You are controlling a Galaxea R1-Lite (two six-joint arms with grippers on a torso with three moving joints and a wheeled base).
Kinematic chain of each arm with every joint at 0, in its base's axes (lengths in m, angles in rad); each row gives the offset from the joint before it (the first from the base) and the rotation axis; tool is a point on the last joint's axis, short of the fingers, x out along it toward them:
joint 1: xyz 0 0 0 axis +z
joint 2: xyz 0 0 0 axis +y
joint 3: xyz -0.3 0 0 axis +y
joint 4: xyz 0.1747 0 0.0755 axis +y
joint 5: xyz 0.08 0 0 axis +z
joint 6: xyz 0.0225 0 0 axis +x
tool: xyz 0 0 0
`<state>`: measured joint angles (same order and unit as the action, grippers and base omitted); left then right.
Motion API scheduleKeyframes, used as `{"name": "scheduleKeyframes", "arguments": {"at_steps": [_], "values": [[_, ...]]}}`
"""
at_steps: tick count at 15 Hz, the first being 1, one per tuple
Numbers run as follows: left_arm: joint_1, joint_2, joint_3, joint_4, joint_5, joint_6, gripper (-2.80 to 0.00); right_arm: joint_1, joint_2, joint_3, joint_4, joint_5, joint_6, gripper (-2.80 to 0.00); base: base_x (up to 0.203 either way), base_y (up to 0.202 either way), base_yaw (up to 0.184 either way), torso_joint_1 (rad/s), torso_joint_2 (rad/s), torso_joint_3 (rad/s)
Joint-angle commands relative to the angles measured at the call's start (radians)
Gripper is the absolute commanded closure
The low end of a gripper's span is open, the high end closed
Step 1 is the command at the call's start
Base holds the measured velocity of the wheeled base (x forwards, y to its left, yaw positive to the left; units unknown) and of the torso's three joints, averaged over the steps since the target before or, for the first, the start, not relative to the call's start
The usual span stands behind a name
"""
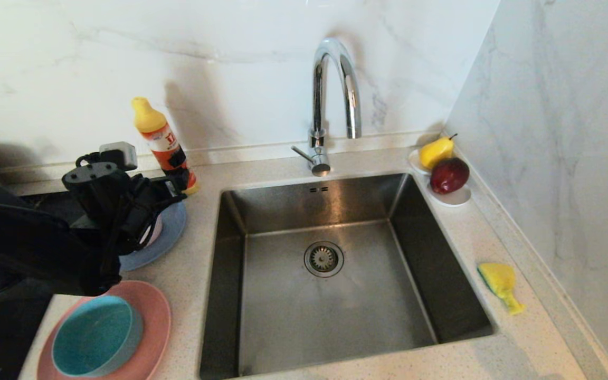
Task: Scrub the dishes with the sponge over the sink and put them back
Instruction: Grab the dish soap
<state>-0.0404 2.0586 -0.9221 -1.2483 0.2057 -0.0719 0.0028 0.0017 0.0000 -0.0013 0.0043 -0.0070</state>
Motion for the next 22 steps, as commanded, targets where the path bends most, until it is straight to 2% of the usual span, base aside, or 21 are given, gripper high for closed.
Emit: {"name": "scheduleKeyframes", "arguments": {"at_steps": [1,9,22], "values": [[-0.002,0.084,-0.070,-0.008,0.003,-0.001,-2.80,0.000,0.000,0.000,0.000,0.000,-0.001,0.00,0.000,0.000,0.000,0.000,0.00,0.000],[-0.007,0.212,-0.320,0.015,0.024,0.000,-2.80,0.000,0.000,0.000,0.000,0.000,-0.001,0.00,0.000,0.000,0.000,0.000,0.00,0.000],[-0.032,0.303,-0.566,0.153,0.030,-0.002,-2.80,0.000,0.000,0.000,0.000,0.000,-0.001,0.00,0.000,0.000,0.000,0.000,0.00,0.000]]}}
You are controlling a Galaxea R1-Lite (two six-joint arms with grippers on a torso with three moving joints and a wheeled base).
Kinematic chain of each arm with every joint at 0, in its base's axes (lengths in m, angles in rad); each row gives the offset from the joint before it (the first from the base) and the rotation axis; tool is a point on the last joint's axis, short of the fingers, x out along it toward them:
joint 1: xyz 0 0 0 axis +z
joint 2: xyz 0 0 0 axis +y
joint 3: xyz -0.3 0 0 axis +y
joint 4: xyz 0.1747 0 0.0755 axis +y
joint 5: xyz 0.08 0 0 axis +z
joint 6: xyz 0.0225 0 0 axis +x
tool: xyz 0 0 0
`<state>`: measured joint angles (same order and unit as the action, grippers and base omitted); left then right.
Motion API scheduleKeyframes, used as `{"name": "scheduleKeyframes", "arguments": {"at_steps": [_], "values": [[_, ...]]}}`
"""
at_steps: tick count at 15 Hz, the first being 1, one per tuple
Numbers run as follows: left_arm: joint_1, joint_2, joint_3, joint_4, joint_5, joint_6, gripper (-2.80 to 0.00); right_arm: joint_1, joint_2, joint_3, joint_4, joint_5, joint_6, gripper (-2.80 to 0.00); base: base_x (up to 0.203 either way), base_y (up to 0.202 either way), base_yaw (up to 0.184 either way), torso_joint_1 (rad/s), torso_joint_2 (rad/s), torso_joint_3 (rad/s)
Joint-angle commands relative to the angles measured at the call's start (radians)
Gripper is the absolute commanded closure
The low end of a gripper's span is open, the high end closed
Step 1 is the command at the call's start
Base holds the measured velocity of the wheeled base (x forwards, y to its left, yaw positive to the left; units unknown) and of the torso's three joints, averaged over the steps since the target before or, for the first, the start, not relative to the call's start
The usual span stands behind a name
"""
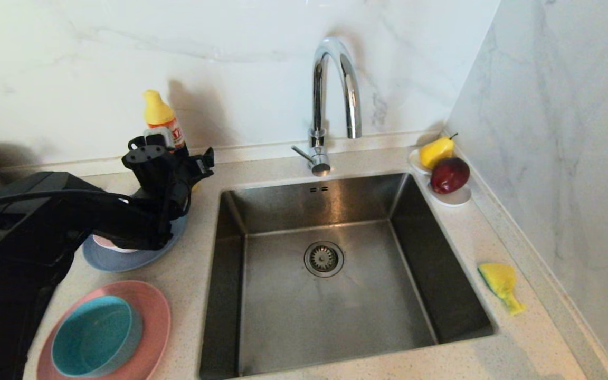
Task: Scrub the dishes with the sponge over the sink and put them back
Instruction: Grab the dish soap
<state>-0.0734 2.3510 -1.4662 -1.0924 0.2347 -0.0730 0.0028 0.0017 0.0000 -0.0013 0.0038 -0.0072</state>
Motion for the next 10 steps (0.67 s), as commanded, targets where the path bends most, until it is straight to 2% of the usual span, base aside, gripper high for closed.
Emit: {"name": "scheduleKeyframes", "arguments": {"at_steps": [1,5,6,10], "values": [[0.001,0.013,-0.031,0.003,0.002,-0.001,-2.80,0.000,0.000,0.000,0.000,0.001,0.000,0.00,0.000,0.000,0.000,0.000,0.00,0.000],[0.000,0.013,-0.031,0.005,0.003,-0.002,-2.80,0.000,0.000,0.000,0.000,0.001,0.000,0.00,0.000,0.000,0.000,0.000,0.00,0.000],[0.001,0.013,-0.031,0.008,0.006,-0.001,0.00,0.000,0.000,0.000,0.000,0.001,0.000,0.00,0.000,0.000,0.000,0.000,0.00,0.000],[0.001,0.019,-0.032,0.008,0.006,-0.001,0.00,0.000,0.000,0.000,0.000,0.001,0.000,0.00,0.000,0.000,0.000,0.000,0.00,0.000]]}}
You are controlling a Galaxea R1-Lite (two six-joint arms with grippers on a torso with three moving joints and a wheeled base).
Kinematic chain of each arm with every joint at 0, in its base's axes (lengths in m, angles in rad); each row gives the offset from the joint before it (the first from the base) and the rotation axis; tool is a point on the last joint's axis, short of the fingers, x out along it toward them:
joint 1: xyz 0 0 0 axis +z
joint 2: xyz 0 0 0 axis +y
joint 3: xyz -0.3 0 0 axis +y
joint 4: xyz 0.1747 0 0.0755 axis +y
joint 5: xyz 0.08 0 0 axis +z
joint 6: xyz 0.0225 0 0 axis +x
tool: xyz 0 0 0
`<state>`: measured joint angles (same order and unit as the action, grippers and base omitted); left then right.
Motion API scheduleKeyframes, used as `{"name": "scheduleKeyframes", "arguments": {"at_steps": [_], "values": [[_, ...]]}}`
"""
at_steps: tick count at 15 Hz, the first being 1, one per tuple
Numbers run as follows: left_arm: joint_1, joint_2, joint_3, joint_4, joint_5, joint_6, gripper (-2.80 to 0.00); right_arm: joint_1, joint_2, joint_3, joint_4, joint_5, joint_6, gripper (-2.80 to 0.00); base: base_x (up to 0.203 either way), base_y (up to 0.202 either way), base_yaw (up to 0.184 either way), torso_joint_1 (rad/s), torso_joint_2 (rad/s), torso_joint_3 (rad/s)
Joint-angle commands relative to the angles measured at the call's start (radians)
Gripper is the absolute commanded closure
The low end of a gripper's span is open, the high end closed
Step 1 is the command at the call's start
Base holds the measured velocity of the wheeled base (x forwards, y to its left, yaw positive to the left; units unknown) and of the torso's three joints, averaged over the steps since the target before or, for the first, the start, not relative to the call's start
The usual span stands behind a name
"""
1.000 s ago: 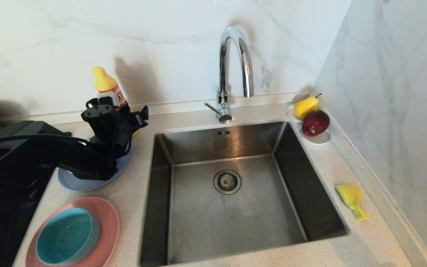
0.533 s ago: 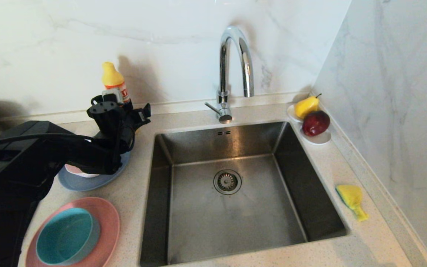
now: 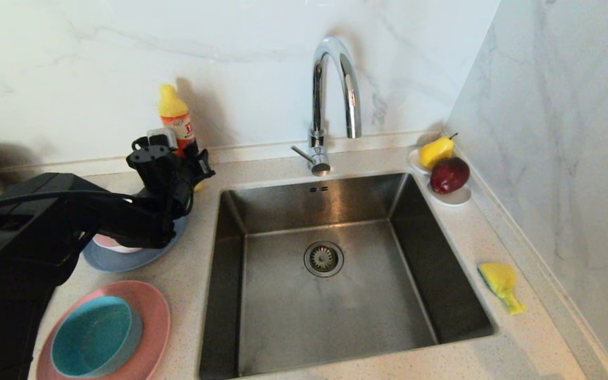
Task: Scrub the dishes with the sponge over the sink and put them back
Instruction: Grab the dish soap
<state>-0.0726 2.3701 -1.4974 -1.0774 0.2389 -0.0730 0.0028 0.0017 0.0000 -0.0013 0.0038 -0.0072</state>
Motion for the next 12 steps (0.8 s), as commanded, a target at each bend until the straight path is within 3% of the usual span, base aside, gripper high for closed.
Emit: {"name": "scheduleKeyframes", "arguments": {"at_steps": [1,6,12], "values": [[0.000,0.000,-0.001,-0.007,0.002,-0.001,0.00,0.000,-0.001,0.000,0.000,0.001,0.000,0.00,0.000,0.000,0.000,0.000,0.00,0.000],[0.000,-0.017,-0.005,-0.010,0.006,-0.003,0.00,0.000,0.000,0.000,0.000,0.001,0.000,0.00,0.000,0.000,0.000,0.000,0.00,0.000],[-0.008,-0.281,0.127,0.012,0.036,-0.014,0.00,0.000,0.000,0.000,0.000,0.001,0.000,0.00,0.000,0.000,0.000,0.000,0.00,0.000]]}}
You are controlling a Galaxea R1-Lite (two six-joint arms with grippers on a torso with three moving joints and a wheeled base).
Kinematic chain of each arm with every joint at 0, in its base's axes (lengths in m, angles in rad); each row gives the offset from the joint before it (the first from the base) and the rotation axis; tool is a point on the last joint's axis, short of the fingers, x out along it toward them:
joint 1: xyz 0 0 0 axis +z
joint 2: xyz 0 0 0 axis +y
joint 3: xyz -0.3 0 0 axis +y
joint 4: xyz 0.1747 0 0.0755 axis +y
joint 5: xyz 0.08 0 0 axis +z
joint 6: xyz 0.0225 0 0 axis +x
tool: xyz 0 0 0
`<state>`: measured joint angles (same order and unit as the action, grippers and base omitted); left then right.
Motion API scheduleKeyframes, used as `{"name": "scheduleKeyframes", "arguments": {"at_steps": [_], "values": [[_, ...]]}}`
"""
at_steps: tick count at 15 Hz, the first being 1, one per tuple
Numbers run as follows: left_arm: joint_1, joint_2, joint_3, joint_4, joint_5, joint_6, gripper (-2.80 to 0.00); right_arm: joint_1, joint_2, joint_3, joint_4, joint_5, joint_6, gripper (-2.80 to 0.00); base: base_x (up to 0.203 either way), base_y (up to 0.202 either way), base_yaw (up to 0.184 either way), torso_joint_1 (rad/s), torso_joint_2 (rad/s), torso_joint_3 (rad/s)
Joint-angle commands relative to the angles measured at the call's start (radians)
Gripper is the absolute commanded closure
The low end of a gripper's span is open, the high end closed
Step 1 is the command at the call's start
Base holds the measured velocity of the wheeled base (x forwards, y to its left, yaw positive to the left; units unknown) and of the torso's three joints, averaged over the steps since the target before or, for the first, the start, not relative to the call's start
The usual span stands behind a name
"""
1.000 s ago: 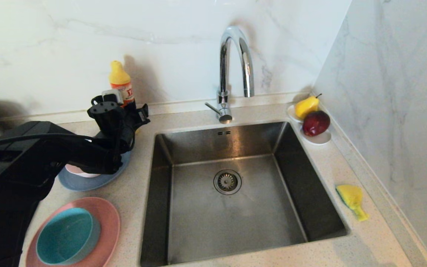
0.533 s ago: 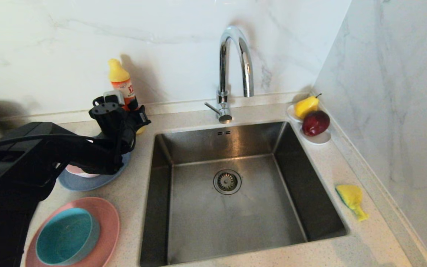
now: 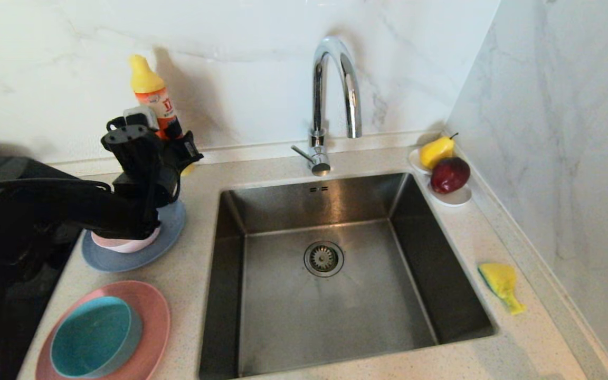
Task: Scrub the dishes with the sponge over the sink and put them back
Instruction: Grab the dish soap, then squeeze it onto the sponge
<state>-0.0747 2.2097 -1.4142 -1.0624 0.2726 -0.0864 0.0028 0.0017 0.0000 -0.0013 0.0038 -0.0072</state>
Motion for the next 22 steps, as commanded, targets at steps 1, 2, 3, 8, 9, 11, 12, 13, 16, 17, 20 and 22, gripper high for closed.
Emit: {"name": "scheduleKeyframes", "arguments": {"at_steps": [1,2,3,8,9,11,12,13,16,17,20,22], "values": [[-0.015,-0.189,0.085,0.010,0.004,-0.001,0.00,0.000,0.000,0.000,0.000,0.001,0.000,0.00,0.000,0.000,0.000,0.000,0.00,0.000],[-0.026,-0.263,0.123,0.031,0.006,-0.001,0.00,0.000,0.000,0.000,0.000,0.001,0.000,0.00,0.000,0.000,0.000,0.000,0.00,0.000],[-0.039,-0.335,0.154,0.058,0.010,-0.001,0.00,0.000,0.000,0.000,0.000,0.001,0.000,0.00,0.000,0.000,0.000,0.000,0.00,0.000],[-0.170,-0.732,0.234,0.401,0.041,0.011,0.00,0.000,0.000,0.000,0.000,0.001,0.000,0.00,0.000,0.000,0.000,0.000,0.00,0.000],[-0.219,-0.810,0.233,0.511,0.044,0.027,0.00,0.000,0.000,0.000,0.000,0.001,0.000,0.00,0.000,0.000,0.000,0.000,0.00,0.000],[-0.353,-0.925,0.214,0.720,0.052,0.090,0.00,0.000,0.000,0.000,0.000,0.001,0.000,0.00,0.000,0.000,0.000,0.000,0.00,0.000],[-0.418,-0.956,0.191,0.788,0.062,0.128,0.00,0.000,0.000,0.000,0.000,0.001,0.000,0.00,0.000,0.000,0.000,0.000,0.00,0.000],[-0.472,-0.971,0.167,0.821,0.069,0.167,0.00,0.000,0.000,0.000,0.000,0.001,0.000,0.00,0.000,0.000,0.000,0.000,0.00,0.000],[-0.607,-0.983,0.130,0.883,0.078,0.277,0.00,0.000,0.000,0.000,0.000,0.001,0.000,0.00,0.000,0.000,0.000,0.000,0.00,0.000],[-0.642,-0.982,0.125,0.923,0.077,0.307,0.00,0.000,0.000,0.000,0.000,0.001,0.000,0.00,0.000,0.000,0.000,0.000,0.00,0.000],[-0.692,-0.910,0.084,0.960,0.066,0.321,0.00,0.000,0.000,0.000,0.000,0.001,0.000,0.00,0.000,0.000,0.000,0.000,0.00,0.000],[-0.750,-0.836,0.030,0.956,0.069,0.321,0.00,0.000,0.000,0.000,0.000,0.001,0.000,0.00,0.000,0.000,0.000,0.000,0.00,0.000]]}}
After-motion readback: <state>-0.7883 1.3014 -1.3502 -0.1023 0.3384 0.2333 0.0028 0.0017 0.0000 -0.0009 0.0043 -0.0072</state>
